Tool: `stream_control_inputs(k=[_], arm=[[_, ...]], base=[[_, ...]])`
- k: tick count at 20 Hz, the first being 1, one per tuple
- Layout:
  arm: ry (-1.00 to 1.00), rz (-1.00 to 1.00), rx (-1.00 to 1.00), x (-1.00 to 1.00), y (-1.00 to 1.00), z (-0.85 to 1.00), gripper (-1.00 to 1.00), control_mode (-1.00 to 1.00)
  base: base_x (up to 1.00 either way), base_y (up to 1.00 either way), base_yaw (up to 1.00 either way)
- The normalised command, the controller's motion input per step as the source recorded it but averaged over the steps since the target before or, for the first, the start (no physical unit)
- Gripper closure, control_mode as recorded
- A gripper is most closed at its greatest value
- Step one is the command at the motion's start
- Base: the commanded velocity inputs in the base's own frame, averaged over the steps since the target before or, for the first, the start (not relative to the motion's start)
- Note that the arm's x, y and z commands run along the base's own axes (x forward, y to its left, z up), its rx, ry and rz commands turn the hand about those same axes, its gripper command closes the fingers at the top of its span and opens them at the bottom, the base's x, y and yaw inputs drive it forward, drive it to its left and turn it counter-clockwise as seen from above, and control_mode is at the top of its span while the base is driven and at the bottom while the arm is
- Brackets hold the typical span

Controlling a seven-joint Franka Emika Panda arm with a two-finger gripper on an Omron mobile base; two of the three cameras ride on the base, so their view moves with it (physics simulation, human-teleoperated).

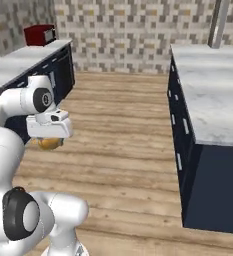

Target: Move the hot dog bun to the plate on the dining table and place the condiment next to that plate. Then navigate to the fridge and take the sausage and place it on the plate as well.

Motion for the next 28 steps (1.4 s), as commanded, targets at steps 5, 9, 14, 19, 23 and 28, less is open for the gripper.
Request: stream_control_inputs(k=[5, 9, 14, 19, 23, 28], arm=[[0.0, 0.0, 0.0, 0.0, 0.0, 0.0, 1.0, 1.0], [0.0, 0.0, 0.0, 0.0, 0.0, 0.0, 1.0, 1.0], [0.0, 0.0, 0.0, 0.0, 0.0, 0.0, 1.0, 1.0], [0.0, 0.0, 0.0, 0.0, 0.0, 0.0, 1.0, 1.0], [0.0, 0.0, 0.0, 0.0, 0.0, 0.0, 1.0, 1.0], [0.0, 0.0, 0.0, 0.0, 0.0, 0.0, 1.0, 1.0]], base=[[0.4, -0.99, -0.6], [0.6, -0.99, -0.56], [0.93, -0.7, -0.47], [1.0, -0.75, -0.33], [0.99, -1.0, -0.29], [1.0, -1.0, -0.25]])
